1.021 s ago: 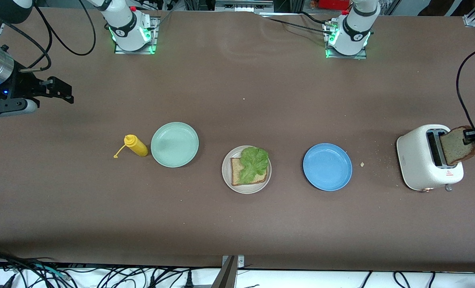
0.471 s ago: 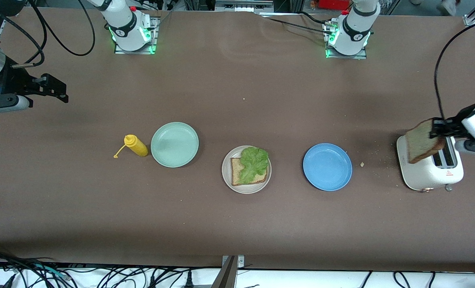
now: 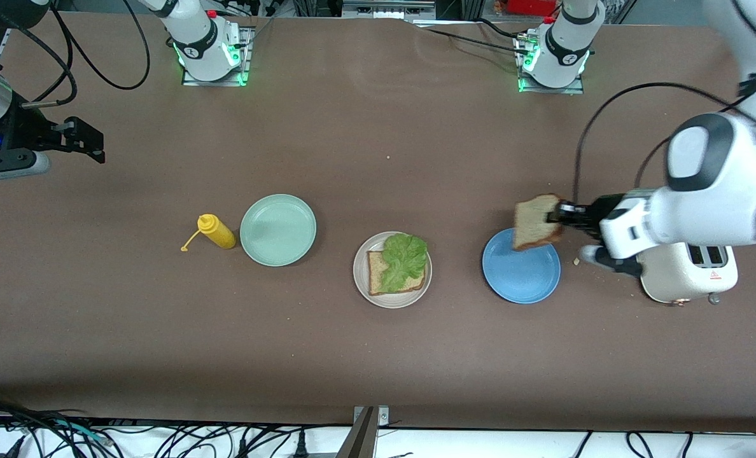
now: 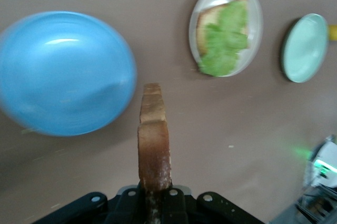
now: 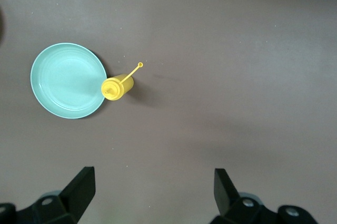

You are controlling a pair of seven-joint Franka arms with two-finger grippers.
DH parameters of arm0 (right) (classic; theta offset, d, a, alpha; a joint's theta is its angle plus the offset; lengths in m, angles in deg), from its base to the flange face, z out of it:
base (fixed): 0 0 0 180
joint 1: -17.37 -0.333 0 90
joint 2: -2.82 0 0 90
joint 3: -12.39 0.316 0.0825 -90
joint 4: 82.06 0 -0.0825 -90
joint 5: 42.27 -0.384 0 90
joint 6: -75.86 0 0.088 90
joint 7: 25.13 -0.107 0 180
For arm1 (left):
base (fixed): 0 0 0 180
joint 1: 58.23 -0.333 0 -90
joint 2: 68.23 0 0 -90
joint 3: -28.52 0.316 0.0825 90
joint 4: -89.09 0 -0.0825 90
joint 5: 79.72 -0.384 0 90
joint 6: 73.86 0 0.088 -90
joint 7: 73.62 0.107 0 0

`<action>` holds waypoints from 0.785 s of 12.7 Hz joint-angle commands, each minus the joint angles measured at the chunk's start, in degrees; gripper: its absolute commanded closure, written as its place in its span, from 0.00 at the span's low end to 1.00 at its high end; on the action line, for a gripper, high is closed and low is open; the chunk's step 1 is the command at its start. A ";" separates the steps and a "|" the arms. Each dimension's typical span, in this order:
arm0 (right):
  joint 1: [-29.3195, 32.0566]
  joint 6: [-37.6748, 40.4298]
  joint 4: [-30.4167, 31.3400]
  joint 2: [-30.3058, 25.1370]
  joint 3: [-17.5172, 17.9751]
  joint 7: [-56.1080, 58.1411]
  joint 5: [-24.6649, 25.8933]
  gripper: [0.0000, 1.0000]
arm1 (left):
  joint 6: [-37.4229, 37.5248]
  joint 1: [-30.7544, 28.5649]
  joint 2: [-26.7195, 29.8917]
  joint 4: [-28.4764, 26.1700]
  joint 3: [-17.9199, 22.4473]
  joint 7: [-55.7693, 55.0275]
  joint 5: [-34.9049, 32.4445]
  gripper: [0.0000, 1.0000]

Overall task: Make sandwich in beige plate with both arms
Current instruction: 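Carry the bread slice with the left gripper over the beige plate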

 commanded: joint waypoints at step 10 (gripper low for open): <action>0.89 1.71 -0.66 0.27 -0.78 -1.16 -4.13 0.00 | -18.43 10.76 -22.64 8.66 0.32 12.69 41.79 1.00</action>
